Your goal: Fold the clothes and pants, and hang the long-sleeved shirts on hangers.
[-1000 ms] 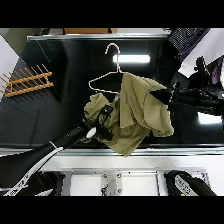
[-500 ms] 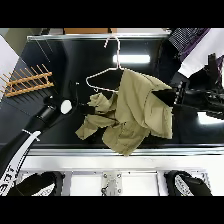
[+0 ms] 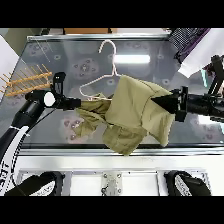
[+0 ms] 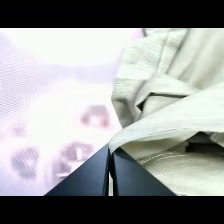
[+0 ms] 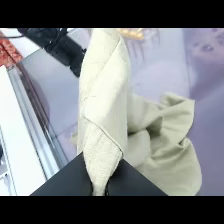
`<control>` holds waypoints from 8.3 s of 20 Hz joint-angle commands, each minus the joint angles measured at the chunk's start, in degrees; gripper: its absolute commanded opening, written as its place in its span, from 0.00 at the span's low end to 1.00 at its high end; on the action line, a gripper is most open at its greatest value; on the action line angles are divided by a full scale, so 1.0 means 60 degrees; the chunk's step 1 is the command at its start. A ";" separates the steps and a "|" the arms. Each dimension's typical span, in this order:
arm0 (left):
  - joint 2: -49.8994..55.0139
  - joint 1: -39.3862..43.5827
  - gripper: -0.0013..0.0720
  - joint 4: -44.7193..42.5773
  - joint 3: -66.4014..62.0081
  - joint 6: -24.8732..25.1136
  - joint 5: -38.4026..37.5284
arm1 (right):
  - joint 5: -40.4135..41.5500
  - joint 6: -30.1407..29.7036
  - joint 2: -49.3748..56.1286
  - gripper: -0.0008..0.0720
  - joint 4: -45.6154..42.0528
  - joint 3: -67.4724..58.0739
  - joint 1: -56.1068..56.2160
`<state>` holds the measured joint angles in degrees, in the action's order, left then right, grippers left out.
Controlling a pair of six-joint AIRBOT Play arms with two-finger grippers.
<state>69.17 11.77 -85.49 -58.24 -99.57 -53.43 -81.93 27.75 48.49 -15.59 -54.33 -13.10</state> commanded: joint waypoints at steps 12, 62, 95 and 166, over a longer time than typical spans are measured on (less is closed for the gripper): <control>-0.1384 0.0033 0.04 -0.0095 -0.2852 0.0470 -0.0463 | 0.0433 0.0670 -0.0095 0.02 -0.1534 -0.0007 0.0011; -0.5235 0.5271 0.04 -0.3734 -0.0729 -0.3402 -0.1060 | 0.8692 -0.1920 -0.2925 0.01 0.0415 -0.0168 -0.0550; -0.4204 0.5260 0.04 -0.3818 -0.0725 -0.2259 -0.0277 | 1.0663 0.3279 -0.0780 0.02 -0.6200 -0.5049 -0.9883; -0.4204 0.5264 0.04 -0.3738 -0.0725 -0.2379 -0.0488 | 0.0754 0.3009 0.3136 0.03 -0.4233 -0.2601 0.4816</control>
<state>43.92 43.38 -107.85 -62.57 -113.93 -56.36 -77.41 45.82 66.72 -40.97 -70.00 15.57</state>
